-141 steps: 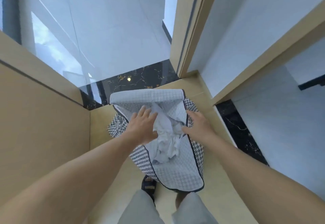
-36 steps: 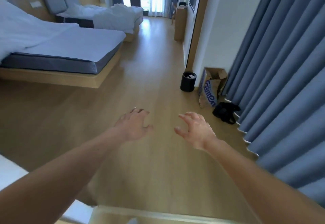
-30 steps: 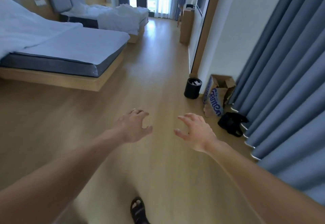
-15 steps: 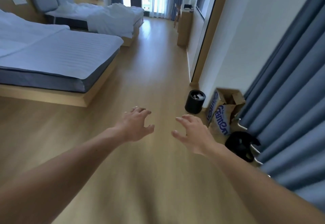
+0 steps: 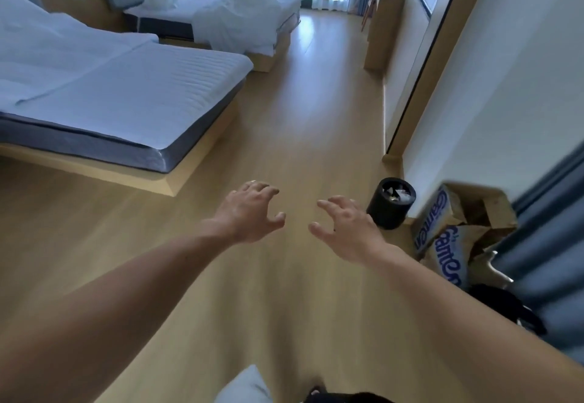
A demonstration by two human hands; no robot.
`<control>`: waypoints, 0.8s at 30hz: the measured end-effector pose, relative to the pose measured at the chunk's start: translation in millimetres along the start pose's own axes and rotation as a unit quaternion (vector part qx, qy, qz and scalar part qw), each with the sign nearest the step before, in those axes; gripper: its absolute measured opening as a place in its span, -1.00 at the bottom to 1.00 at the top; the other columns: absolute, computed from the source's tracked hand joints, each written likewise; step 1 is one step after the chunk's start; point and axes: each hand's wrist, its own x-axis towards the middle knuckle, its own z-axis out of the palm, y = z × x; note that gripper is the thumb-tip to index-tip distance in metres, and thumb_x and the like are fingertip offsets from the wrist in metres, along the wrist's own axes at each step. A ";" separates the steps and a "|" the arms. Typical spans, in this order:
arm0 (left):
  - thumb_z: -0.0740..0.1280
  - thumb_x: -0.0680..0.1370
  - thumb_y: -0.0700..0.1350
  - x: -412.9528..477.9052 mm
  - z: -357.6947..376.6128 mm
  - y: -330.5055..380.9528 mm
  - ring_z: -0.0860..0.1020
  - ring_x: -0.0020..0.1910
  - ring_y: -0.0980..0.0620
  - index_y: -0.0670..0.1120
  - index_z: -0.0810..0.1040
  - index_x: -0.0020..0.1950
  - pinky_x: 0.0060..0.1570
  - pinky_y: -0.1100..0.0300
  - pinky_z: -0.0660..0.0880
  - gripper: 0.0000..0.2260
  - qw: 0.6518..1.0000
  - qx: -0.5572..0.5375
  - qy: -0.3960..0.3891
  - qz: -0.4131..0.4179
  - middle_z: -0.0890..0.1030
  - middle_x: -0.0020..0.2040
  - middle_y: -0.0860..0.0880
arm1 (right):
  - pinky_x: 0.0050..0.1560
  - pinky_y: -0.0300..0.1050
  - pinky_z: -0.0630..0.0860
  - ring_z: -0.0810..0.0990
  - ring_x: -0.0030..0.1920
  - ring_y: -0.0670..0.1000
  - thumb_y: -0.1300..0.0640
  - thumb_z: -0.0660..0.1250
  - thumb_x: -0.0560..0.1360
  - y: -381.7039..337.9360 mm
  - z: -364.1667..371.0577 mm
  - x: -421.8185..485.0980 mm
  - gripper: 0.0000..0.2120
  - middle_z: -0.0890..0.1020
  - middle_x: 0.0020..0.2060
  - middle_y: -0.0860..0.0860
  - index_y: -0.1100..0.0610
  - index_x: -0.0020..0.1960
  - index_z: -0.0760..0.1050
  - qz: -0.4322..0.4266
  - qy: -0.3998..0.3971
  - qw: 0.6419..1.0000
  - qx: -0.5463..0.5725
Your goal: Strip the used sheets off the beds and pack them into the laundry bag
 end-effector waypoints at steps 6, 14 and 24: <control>0.27 0.56 0.22 100.5 17.7 -14.3 0.23 0.54 -0.04 -0.01 0.33 0.53 0.47 0.00 0.25 -0.41 0.999 -0.008 -0.027 -0.027 0.35 0.52 -0.05 | 0.49 0.09 0.22 0.15 0.55 0.04 -0.27 0.18 0.60 33.5 -5.7 97.8 -0.38 0.25 0.54 -0.03 -0.05 0.58 0.22 -0.010 -0.042 0.999 -0.007; 0.25 0.57 0.21 276.0 9.3 -53.5 0.20 0.55 -0.04 -0.02 0.30 0.54 0.49 0.01 0.22 -0.41 0.999 -0.020 -0.039 -0.020 0.32 0.54 -0.05 | 0.50 0.11 0.22 0.15 0.55 0.04 -0.26 0.19 0.59 63.8 -33.0 274.9 -0.39 0.26 0.54 -0.02 -0.05 0.57 0.24 0.000 -0.051 0.999 -0.005; 0.25 0.57 0.21 505.8 -39.0 -47.9 0.17 0.57 -0.06 0.00 0.28 0.55 0.50 -0.01 0.21 -0.40 0.998 0.002 -0.042 0.037 0.30 0.55 -0.04 | 0.50 0.11 0.20 0.13 0.56 0.05 -0.25 0.18 0.61 123.3 -102.1 459.7 -0.39 0.23 0.55 -0.02 -0.04 0.58 0.22 0.035 -0.023 0.999 0.025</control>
